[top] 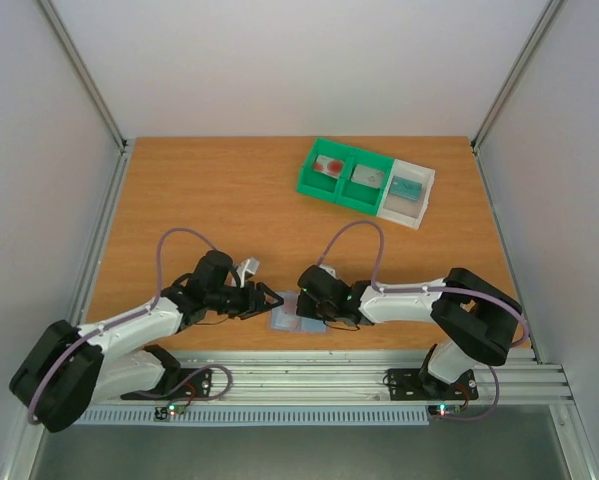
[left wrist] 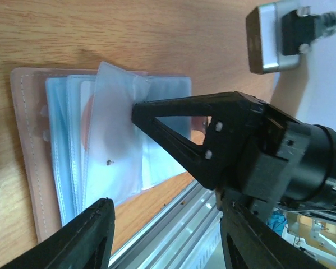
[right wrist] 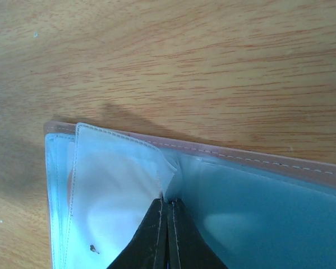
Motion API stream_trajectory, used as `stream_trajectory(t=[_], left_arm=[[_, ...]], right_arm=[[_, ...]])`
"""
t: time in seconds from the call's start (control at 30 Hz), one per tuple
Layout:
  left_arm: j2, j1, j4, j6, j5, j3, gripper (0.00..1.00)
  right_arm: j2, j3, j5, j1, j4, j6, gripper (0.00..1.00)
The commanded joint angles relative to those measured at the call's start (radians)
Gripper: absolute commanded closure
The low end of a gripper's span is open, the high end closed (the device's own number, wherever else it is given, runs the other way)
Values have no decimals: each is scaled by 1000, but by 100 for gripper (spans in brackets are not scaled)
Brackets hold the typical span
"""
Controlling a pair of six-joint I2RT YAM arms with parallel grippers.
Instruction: Take the credit cards out of the card holder
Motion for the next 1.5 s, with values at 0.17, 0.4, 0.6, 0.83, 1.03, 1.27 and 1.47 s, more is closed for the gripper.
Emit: stream_trajectory(t=[0.17, 0.4, 0.6, 0.83, 1.03, 1.27, 1.47], left_arm=[[184, 3, 212, 27, 17, 8, 47], [291, 2, 304, 27, 48, 4, 47], [346, 0, 361, 22, 65, -8, 48], [375, -22, 363, 20, 61, -10, 48], [388, -51, 439, -28, 68, -27, 49], [376, -74, 444, -53, 63, -19, 50], [420, -92, 486, -71, 52, -14, 50]], right_arm=[[-15, -87, 8, 10, 42, 11, 99], [-18, -91, 3, 9, 43, 8, 99], [-14, -92, -5, 10, 62, 9, 99], [-18, -102, -14, 10, 82, 19, 99], [-22, -120, -18, 10, 151, 28, 98], [-41, -147, -22, 10, 205, 32, 94], [-96, -232, -22, 10, 368, 39, 88]])
